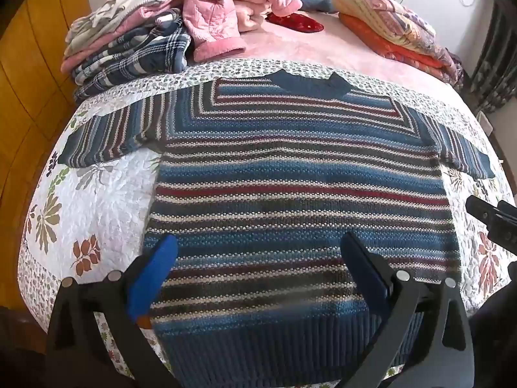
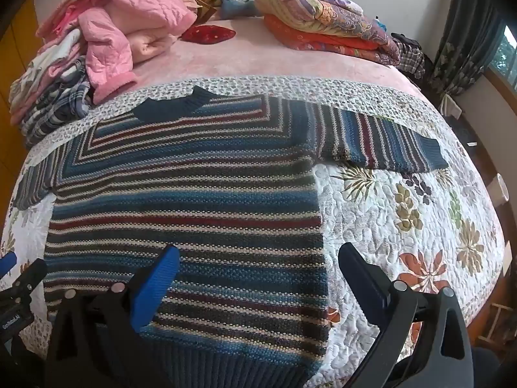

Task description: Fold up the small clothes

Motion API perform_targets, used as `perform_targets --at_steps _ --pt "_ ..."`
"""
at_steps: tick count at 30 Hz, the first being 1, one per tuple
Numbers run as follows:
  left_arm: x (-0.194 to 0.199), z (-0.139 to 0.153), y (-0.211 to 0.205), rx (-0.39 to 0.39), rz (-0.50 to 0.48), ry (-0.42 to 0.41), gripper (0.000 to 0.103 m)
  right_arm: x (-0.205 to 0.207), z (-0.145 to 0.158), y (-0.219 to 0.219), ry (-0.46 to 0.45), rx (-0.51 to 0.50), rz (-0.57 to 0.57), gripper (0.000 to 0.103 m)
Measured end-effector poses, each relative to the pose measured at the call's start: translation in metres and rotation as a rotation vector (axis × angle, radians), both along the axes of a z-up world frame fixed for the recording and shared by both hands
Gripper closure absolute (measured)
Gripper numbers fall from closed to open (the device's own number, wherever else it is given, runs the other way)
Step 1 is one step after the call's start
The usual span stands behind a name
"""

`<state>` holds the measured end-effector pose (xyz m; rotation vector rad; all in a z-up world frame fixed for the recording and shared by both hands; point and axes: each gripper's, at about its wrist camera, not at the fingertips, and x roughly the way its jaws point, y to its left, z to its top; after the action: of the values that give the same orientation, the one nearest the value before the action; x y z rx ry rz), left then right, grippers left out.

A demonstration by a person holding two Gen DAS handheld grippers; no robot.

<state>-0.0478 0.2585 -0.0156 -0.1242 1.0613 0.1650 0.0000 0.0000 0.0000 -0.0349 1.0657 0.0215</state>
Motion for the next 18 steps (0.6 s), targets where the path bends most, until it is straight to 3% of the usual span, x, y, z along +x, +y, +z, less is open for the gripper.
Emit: perform_targets --at_steps 18 --pt "0.0009 -0.0002 0.0004 0.000 0.002 0.001 0.003 0.0001 -0.0067 0.0030 -0.006 -0.004 0.003 0.004"
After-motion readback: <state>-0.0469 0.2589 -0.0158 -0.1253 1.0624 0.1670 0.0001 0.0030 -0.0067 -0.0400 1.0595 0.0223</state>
